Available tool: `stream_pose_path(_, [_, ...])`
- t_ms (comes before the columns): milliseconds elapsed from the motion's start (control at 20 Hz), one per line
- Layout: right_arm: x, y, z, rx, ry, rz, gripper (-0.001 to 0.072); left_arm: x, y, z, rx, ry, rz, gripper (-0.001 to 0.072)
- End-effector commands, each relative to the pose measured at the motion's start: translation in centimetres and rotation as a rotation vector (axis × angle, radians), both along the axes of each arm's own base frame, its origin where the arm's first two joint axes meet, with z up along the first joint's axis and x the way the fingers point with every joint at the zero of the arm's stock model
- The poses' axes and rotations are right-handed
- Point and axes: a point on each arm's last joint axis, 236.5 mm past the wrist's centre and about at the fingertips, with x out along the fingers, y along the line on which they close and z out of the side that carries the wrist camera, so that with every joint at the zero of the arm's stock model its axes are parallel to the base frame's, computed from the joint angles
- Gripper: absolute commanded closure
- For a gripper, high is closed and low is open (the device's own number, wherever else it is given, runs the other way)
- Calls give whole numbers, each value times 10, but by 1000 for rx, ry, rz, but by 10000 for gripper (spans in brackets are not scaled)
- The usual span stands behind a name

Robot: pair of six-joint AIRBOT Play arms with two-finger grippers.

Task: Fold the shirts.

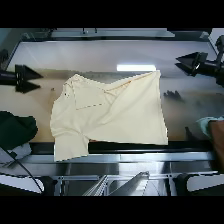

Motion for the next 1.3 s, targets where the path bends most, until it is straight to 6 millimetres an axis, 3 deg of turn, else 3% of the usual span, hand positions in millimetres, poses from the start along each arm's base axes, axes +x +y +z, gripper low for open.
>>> stream_pose_path(0, [-64, 29, 2, -1, 78, 221, 282, -90, 25, -61, 155, 301, -1, 0])
stream_pose_path(150, [-77, 53, -9, 13, 87, 278, 282, -150, -6, -107, 90, 454, -23, 17])
stream_pose_path(250, [-79, 56, -13, 21, 98, 283, 281, -180, -27, -129, 52, 524, -57, 17])
stream_pose_path(400, [-78, 51, -13, 21, 98, 274, 281, -197, -37, -146, 45, 559, -48, 17])
stream_pose_path(650, [-76, 46, -10, 28, 84, 256, 283, -190, -41, -155, 76, 529, -38, 17])
stream_pose_path(750, [-76, 46, -10, 26, 78, 257, 392, -176, -40, -166, 135, 469, -28, 18])
stream_pose_path(800, [-76, 46, -10, 27, 79, 257, 391, -168, -39, -170, 164, 438, -23, 19])
stream_pose_path(850, [-76, 46, -10, 28, 83, 256, 391, -160, -37, -171, 188, 405, -28, 51])
stream_pose_path(950, [-76, 41, -10, 38, 104, 247, 392, -139, -28, -163, 227, 332, -42, 421])
stream_pose_path(1050, [-82, 32, -6, 50, 107, 253, 393, -126, -21, -147, 222, 303, -48, 443])
stream_pose_path(1100, [-84, 26, -5, 54, 108, 244, 397, -125, -20, -139, 214, 303, -63, 408])
stream_pose_path(1150, [-86, 22, -5, 57, 110, 228, 457, -126, -20, -135, 202, 308, -69, 397])
stream_pose_path(1250, [-96, 17, -9, 69, 124, 201, 476, -133, -22, -139, 192, 322, -72, 397])
